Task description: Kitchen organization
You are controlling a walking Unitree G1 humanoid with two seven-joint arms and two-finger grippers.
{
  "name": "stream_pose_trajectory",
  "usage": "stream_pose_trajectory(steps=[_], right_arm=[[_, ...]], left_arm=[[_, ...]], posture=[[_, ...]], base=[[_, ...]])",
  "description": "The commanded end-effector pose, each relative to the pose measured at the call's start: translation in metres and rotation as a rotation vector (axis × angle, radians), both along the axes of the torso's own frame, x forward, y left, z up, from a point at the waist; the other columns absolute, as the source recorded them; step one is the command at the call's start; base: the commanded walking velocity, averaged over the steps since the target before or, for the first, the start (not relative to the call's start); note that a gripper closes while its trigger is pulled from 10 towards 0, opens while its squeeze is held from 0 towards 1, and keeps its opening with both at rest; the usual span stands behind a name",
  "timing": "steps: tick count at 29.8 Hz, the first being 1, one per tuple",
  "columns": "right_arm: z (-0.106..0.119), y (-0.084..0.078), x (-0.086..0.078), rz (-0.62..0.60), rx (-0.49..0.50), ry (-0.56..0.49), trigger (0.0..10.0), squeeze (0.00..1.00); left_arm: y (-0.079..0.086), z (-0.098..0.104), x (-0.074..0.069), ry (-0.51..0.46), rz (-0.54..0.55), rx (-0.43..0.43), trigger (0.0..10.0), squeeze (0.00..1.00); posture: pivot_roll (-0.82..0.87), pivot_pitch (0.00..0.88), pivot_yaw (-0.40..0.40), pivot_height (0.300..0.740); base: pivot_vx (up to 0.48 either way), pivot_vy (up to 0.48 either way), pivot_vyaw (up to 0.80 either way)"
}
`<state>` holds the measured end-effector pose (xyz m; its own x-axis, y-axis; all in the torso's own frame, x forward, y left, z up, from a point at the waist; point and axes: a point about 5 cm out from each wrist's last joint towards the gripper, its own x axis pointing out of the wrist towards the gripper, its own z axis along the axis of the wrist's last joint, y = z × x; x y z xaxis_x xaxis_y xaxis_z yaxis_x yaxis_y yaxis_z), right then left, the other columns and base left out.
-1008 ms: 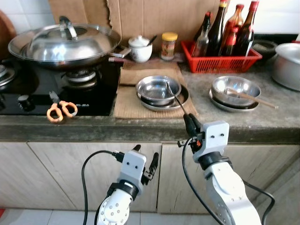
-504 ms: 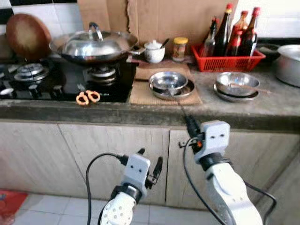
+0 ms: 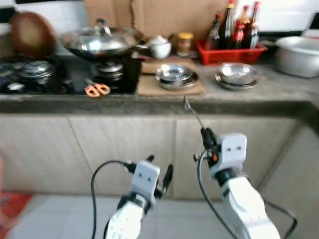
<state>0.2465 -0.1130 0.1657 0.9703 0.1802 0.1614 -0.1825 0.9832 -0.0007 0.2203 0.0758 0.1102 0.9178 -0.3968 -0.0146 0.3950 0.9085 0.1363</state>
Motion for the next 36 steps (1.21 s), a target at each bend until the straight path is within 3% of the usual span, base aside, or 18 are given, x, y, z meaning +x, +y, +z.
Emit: stream_pose_trajectory(steps=[1,22,36], right_arm=[[0.0027,-0.0014,-0.0007,-0.012,0.003,-0.007,10.0,0.00],[0.0009,-0.0040,-0.0005,-0.057,-0.039,-0.013,10.0,0.00],[0.0004,-0.0051,0.0002,-0.073,-0.070,-0.013,10.0,0.00]], left_arm=[[-0.0020,0.0012,0.0000,0.003,-0.005,-0.003,10.0,0.00],[-0.0016,-0.0002,-0.0004,0.013,-0.011,0.001,10.0,0.00],[0.0017,-0.0003,0.0036,0.014,-0.004,0.000,10.0,0.00]], posture=[[0.10,0.000,-0.017,0.740],[0.11,0.000,-0.011,0.740],[0.10,0.000,-0.011,0.740]], base=[[-0.322,0.000,-0.80],[-0.309,0.000,-0.80],[0.000,0.000,-0.80]])
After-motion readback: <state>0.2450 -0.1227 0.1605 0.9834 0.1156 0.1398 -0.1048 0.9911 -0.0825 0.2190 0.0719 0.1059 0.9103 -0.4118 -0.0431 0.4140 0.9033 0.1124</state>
